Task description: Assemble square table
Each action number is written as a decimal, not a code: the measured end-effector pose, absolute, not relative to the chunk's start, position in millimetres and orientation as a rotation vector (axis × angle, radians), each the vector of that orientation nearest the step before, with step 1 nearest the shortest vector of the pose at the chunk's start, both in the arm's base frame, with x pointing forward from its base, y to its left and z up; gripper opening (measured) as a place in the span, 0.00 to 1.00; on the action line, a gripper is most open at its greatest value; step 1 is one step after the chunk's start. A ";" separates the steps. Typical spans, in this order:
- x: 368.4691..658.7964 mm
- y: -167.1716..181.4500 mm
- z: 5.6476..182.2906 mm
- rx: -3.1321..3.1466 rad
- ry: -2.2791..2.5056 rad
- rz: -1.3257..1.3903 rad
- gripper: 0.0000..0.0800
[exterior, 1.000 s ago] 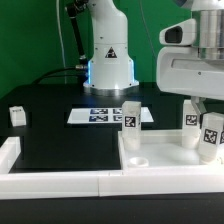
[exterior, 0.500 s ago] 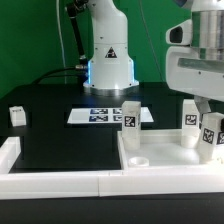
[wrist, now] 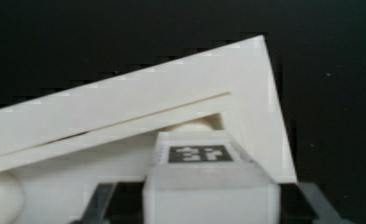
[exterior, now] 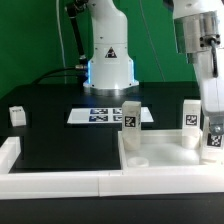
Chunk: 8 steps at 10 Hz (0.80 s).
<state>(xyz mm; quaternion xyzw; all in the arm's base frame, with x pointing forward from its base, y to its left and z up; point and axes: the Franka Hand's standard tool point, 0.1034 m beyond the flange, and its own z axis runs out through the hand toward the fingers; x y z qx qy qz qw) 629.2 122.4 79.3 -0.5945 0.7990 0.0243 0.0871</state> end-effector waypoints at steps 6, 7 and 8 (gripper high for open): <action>634.3 125.6 80.6 -2.556 1.630 -0.067 0.81; 634.4 125.0 80.6 -2.638 1.503 -0.077 0.81; 634.4 124.0 80.6 -2.694 1.418 -0.086 0.81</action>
Offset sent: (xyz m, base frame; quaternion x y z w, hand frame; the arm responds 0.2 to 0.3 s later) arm 0.0070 0.0113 0.0107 -0.0216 0.0333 -0.4078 0.9122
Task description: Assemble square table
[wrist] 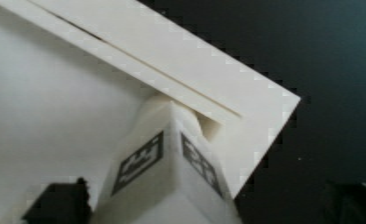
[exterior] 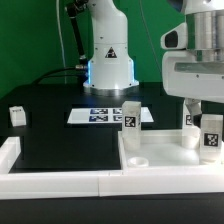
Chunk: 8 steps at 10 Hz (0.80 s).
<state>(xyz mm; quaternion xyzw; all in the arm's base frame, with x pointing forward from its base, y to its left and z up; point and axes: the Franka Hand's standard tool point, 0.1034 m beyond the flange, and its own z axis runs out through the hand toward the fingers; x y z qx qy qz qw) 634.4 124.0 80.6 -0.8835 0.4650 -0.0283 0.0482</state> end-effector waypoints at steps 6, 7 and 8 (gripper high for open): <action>631.9 118.7 77.9 -2.859 1.194 -0.115 0.37; 631.5 118.4 77.6 -2.798 1.326 -0.109 0.37; 631.4 117.9 77.5 -2.759 1.402 -0.107 0.37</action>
Offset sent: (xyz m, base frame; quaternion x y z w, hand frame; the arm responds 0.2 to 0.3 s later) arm 0.0000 0.0000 0.0000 0.0000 0.0000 0.0650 0.9979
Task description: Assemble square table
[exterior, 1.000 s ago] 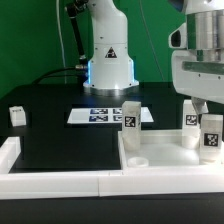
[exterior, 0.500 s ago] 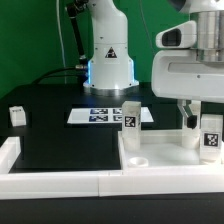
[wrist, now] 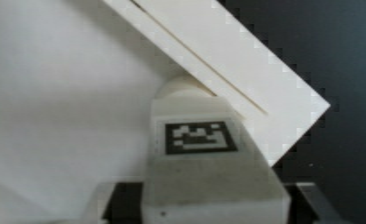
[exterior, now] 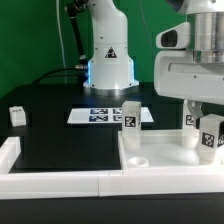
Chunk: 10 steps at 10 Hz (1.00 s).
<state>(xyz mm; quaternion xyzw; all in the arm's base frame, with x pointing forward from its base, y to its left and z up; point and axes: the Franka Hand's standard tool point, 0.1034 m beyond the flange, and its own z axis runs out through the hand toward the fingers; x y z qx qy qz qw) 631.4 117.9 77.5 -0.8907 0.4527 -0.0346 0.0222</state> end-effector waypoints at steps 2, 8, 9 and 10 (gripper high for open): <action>628.3 120.9 76.6 -2.505 1.817 -0.084 0.37; 627.6 120.4 74.3 -1.979 2.227 -0.058 0.37; 631.9 119.9 78.4 -2.148 2.074 -0.092 0.60; 635.1 119.8 81.2 -2.317 1.900 -0.119 0.74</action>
Offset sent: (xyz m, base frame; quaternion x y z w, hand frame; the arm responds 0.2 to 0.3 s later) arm 0.0007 0.0069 -0.0073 0.0981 -0.0689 0.3936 0.9114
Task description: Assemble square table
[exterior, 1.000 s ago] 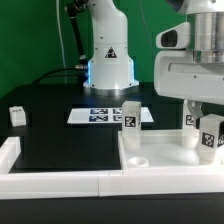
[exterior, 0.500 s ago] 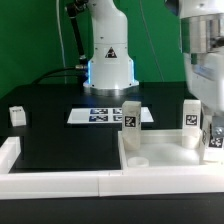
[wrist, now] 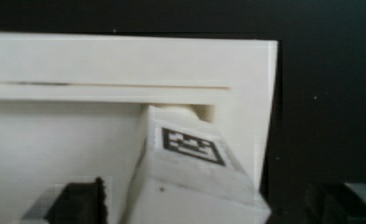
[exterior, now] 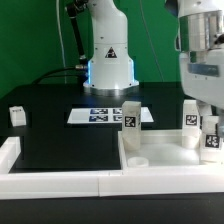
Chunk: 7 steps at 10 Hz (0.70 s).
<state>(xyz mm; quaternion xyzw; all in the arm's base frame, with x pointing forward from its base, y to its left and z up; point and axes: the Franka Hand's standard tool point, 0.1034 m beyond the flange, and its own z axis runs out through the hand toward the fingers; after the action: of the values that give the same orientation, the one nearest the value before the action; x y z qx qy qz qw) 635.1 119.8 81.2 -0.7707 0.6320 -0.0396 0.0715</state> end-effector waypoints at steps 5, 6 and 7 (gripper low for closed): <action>634.9 119.1 78.9 -2.726 1.325 -0.189 0.81; 634.6 119.3 77.7 -2.901 1.016 -0.214 0.81; 636.3 116.7 77.9 -2.983 0.820 -0.221 0.81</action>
Offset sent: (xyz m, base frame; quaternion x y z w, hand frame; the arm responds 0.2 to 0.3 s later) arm 0.0000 0.0000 0.0000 0.0000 0.0000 -0.1296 0.9916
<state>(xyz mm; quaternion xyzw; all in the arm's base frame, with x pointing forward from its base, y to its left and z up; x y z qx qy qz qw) 636.3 116.7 77.9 -0.9616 0.2644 -0.0714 0.0199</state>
